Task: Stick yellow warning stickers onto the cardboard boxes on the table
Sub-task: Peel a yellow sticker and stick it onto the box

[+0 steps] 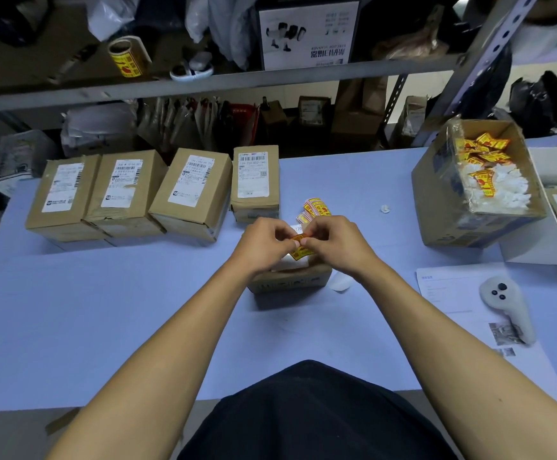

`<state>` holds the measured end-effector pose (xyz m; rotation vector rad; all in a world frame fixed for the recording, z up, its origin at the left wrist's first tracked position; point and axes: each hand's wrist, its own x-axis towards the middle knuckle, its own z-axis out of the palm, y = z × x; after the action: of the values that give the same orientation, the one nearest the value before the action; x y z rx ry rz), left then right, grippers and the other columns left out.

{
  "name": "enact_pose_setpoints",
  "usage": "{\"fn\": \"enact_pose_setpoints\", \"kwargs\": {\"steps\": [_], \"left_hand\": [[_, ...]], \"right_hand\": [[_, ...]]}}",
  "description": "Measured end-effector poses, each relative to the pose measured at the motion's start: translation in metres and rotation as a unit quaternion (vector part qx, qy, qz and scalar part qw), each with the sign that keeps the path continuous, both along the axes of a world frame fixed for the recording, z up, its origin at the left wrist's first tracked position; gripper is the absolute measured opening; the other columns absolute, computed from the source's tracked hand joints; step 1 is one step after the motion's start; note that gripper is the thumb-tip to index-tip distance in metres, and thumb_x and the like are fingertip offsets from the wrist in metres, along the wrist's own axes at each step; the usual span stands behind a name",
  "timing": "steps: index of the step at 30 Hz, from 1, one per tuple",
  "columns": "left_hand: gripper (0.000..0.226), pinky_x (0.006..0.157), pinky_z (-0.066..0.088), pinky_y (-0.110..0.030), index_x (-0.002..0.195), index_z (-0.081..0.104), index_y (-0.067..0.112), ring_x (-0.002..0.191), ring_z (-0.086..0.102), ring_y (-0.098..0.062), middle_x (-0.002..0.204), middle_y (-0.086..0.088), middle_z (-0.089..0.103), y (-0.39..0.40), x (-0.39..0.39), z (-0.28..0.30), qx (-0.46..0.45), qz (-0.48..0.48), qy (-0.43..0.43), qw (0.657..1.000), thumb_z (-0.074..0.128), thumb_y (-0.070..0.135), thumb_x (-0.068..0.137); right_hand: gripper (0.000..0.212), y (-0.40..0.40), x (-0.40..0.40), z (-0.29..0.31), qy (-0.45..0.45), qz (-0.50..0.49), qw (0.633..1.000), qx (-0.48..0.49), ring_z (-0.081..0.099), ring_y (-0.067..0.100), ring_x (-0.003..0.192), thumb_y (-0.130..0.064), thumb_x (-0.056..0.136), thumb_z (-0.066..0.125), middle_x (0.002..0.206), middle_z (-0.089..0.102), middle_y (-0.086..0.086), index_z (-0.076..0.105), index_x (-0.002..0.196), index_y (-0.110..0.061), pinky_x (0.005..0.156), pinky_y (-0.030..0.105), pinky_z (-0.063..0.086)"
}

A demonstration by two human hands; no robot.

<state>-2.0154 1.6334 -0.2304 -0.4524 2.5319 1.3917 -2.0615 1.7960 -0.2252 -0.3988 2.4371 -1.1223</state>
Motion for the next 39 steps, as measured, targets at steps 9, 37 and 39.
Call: {"fn": "enact_pose_setpoints", "kwargs": {"steps": [9, 37, 39], "left_hand": [[0.034, 0.070, 0.051, -0.031, 0.112, 0.067, 0.015, 0.085, 0.061, -0.014, 0.099, -0.002, 0.066, 0.006, 0.004, -0.008, 0.128, 0.156, -0.047, 0.978, 0.080, 0.018, 0.081], [0.020, 0.069, 0.052, -0.032, 0.094, 0.067, 0.014, 0.088, 0.063, -0.023, 0.096, -0.006, 0.062, 0.018, -0.005, -0.005, 0.126, 0.101, -0.154, 0.975, 0.077, 0.006, 0.079], [0.029, 0.071, 0.053, -0.032, 0.102, 0.065, 0.016, 0.093, 0.063, -0.023, 0.101, -0.004, 0.062, 0.020, -0.007, -0.008, 0.127, 0.119, -0.158, 0.972, 0.078, 0.007, 0.077]], "right_hand": [[0.014, 0.000, 0.011, -0.008, -0.257, -0.240, 0.903, -0.248, 0.069, 0.018, 0.078, -0.003, 0.091, 0.067, 0.095, 0.069, 0.008, 0.061, 0.084, -0.014, 0.065, 0.026, 0.056], [0.010, 0.020, 0.004, -0.015, -0.211, -0.147, 0.959, -0.119, 0.065, 0.021, 0.086, -0.009, 0.090, 0.070, 0.087, 0.070, 0.006, 0.070, 0.081, -0.014, 0.077, 0.036, 0.056], [0.008, 0.024, 0.004, -0.016, -0.209, -0.148, 0.960, -0.113, 0.065, 0.020, 0.085, -0.010, 0.090, 0.071, 0.085, 0.070, 0.005, 0.071, 0.083, -0.014, 0.075, 0.034, 0.055]]}}
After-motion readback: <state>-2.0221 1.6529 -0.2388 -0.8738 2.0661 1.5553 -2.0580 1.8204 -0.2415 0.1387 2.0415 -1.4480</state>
